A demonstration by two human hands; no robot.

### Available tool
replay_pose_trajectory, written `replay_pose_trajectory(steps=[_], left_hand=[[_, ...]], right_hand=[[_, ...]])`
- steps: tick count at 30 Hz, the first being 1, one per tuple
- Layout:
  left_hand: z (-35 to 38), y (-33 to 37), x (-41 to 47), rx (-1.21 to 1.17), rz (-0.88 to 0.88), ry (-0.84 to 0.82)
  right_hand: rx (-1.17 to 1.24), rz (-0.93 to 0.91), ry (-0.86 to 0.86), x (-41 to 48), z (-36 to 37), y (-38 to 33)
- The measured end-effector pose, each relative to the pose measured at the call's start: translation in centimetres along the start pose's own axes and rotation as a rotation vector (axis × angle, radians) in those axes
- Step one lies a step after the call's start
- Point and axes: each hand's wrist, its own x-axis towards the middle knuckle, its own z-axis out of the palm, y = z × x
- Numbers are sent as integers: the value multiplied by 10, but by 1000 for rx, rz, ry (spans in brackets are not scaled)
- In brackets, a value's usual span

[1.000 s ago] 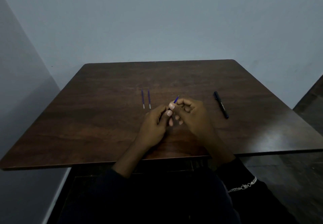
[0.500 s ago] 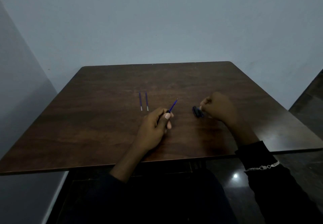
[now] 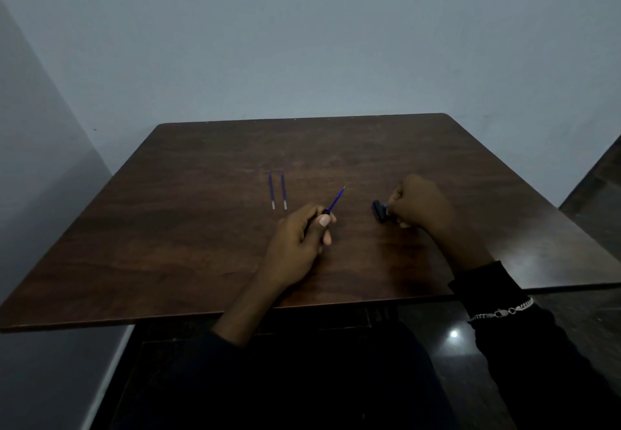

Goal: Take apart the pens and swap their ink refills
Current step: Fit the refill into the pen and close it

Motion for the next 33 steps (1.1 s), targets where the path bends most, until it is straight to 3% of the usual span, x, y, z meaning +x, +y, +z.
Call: replay_pose_trajectory(steps=[5, 10, 13, 16, 22, 26, 33], left_hand=[[0, 0, -1, 4, 6, 1], [0, -1, 0, 10, -4, -2], [0, -1, -1, 10, 11, -1], [-1, -1, 0, 22, 20, 1], [0, -2, 0, 41, 21, 8], [0, -2, 0, 48, 26, 14], [0, 1, 0, 50, 21, 8]], right_hand=[[-241, -28, 2, -5, -3, -14], [-225, 16, 10, -6, -4, -13], [-59, -22, 175, -11, -6, -3], [218, -131, 224, -24, -10, -1], [1077, -280, -51, -57, -5, -26], [1238, -325, -122, -63, 8, -33], [1207, -337, -55, -65, 16, -36]])
